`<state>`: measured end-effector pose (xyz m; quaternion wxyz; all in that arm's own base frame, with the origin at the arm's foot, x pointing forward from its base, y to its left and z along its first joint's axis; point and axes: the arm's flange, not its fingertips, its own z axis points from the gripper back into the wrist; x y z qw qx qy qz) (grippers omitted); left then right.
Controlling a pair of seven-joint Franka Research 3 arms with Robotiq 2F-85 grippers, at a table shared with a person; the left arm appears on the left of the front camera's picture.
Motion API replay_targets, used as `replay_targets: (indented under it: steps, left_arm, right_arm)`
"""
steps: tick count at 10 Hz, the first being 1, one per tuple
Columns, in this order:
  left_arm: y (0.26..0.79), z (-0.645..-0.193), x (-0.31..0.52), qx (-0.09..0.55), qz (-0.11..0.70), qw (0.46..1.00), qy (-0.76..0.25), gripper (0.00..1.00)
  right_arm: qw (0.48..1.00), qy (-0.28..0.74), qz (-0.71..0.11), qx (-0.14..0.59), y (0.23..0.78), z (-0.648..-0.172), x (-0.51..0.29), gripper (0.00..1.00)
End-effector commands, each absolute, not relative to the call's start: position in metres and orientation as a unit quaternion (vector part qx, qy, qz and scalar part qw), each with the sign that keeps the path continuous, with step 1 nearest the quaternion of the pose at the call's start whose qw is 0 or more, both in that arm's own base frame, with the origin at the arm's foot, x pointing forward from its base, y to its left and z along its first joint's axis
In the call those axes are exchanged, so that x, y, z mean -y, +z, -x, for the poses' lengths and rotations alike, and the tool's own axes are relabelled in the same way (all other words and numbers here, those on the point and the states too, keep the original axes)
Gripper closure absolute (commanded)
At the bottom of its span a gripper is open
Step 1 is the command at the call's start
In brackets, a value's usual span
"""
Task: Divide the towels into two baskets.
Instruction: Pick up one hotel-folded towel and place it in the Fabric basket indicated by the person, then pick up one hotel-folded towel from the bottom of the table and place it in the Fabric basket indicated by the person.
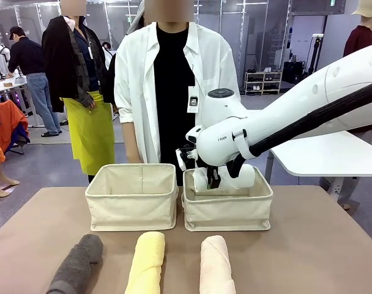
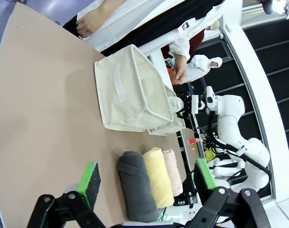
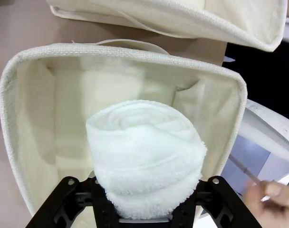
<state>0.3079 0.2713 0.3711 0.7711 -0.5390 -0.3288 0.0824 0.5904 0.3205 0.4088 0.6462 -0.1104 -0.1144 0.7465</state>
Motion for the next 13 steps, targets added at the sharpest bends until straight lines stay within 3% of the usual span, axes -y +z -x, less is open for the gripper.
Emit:
replay_targets:
  steps: [1, 3, 4, 9, 10, 13]
  left_arm:
    - [0.372, -0.305, -0.273, 0.330, 0.539, 0.771, 0.081, 0.00]
    - [0.372, -0.305, -0.273, 0.330, 0.539, 0.771, 0.081, 0.00]
    - [0.372, -0.305, -0.273, 0.330, 0.539, 0.771, 0.081, 0.00]
    - [0.372, -0.305, -0.273, 0.330, 0.539, 0.771, 0.081, 0.00]
    - [0.372, -0.305, -0.273, 0.330, 0.539, 0.771, 0.081, 0.00]
    - [0.372, -0.305, -0.273, 0.330, 0.539, 0.771, 0.081, 0.00]
  right_arm:
    - [0.665, 0.730, 0.119, 0.104, 0.412, -0.591, -0.323, 0.35]
    - [0.666, 0.729, 0.119, 0.104, 0.414, -0.588, -0.321, 0.08]
    - [0.668, 0.728, 0.119, 0.101, 0.415, -0.586, -0.319, 0.00]
    - [0.682, 0.712, 0.101, 0.132, 0.432, -0.553, -0.294, 0.00]
    - [0.668, 0.727, 0.113, 0.108, 0.419, -0.587, -0.314, 0.00]
    - [0.668, 0.727, 0.113, 0.108, 0.419, -0.587, -0.314, 0.00]
